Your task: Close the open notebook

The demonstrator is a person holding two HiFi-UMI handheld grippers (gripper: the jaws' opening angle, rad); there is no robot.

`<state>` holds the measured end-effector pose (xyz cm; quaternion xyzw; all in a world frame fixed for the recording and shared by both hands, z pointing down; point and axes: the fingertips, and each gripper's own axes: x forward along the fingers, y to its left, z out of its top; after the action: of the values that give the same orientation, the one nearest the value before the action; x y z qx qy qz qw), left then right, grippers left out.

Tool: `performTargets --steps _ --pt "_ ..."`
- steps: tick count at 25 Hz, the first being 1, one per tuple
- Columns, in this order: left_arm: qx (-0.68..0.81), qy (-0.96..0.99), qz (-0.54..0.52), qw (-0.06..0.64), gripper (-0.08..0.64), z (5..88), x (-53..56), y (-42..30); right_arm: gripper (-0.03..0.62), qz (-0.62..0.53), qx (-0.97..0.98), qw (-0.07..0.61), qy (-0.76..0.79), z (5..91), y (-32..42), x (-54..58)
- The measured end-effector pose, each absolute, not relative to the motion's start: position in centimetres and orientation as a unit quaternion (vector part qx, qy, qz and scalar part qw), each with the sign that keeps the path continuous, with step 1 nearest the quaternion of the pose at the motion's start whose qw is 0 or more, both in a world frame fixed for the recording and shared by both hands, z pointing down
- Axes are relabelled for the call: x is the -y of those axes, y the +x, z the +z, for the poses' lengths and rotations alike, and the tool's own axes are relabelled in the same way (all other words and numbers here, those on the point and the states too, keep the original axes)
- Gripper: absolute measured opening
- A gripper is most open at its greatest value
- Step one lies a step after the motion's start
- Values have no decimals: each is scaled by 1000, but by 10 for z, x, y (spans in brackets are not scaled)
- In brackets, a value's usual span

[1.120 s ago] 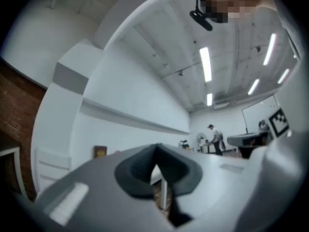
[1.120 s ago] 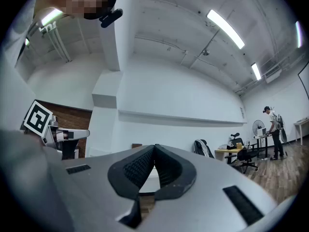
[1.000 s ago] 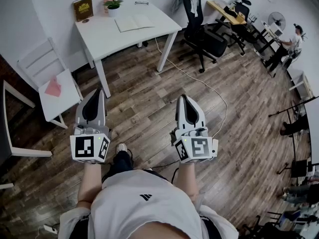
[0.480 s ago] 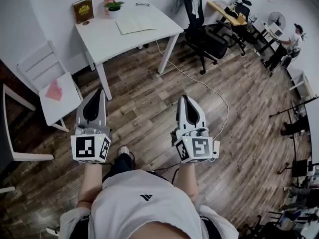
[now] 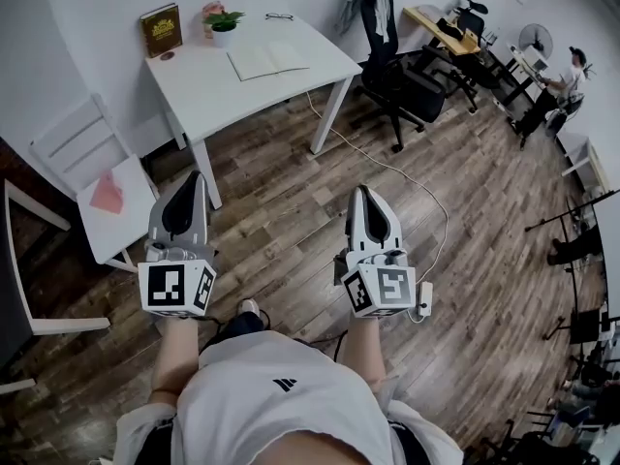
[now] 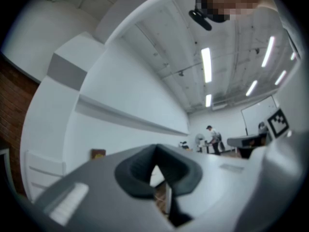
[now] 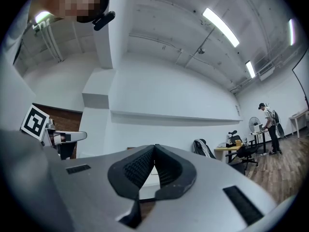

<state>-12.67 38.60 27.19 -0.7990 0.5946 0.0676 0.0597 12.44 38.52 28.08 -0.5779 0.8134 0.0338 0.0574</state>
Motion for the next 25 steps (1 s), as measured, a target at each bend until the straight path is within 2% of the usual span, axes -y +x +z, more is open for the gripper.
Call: performTargets --steps 12,25 --pt "-560 -822 75 73 9 262 -330 -151 -3 33 -793 60 -606 285 93 -344" --pt "-584 -806 83 54 9 275 -279 -163 -3 35 -805 46 -590 285 89 -285"
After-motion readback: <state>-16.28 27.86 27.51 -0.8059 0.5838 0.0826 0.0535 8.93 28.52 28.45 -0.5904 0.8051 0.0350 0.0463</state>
